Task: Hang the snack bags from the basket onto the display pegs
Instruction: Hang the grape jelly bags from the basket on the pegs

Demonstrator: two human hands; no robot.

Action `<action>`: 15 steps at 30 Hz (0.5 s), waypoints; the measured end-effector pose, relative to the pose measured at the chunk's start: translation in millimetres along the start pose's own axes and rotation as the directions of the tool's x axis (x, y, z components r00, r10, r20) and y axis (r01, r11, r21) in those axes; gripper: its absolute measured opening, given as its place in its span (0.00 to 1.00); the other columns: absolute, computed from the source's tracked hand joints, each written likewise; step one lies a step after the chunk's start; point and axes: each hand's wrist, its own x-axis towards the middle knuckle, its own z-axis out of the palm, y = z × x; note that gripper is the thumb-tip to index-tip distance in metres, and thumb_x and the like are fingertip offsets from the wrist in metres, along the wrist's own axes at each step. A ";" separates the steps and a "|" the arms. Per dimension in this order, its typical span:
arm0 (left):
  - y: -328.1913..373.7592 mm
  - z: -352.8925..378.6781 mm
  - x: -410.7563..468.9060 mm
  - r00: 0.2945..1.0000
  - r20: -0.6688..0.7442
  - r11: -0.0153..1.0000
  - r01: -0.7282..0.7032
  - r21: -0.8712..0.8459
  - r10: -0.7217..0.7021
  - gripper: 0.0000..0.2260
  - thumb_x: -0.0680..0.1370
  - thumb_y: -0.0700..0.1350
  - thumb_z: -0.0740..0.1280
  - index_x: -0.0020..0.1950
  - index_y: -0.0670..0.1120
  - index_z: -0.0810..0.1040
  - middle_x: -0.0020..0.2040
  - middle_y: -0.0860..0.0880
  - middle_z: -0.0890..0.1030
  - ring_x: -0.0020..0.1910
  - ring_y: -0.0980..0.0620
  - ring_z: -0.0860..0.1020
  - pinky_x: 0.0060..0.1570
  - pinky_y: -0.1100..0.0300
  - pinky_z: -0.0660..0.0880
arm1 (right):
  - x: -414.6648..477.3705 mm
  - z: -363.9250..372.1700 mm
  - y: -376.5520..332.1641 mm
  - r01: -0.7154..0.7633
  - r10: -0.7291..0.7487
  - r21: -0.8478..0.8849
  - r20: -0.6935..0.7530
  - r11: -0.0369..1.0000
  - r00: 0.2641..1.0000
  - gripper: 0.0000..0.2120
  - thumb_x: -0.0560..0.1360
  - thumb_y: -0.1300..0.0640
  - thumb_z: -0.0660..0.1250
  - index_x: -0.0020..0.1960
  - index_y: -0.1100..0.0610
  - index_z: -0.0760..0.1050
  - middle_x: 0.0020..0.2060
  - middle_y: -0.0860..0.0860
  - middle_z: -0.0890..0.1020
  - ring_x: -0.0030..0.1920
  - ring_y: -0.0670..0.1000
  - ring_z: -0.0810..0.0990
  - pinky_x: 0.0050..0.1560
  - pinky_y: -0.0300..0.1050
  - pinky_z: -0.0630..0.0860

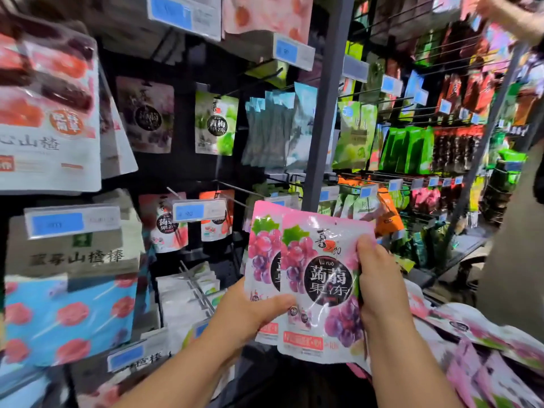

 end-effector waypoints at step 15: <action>16.3 -82.3 -15.9 0.902 -0.418 0.992 -0.065 0.106 0.104 0.12 0.69 0.46 0.79 0.49 0.51 0.82 0.43 0.53 0.86 0.45 0.51 0.84 0.43 0.57 0.79 | -7.5 86.0 38.8 -0.161 0.249 -0.208 0.529 0.965 0.811 0.42 0.48 0.37 0.84 0.58 0.44 0.72 0.46 0.51 0.83 0.47 0.53 0.83 0.50 0.54 0.80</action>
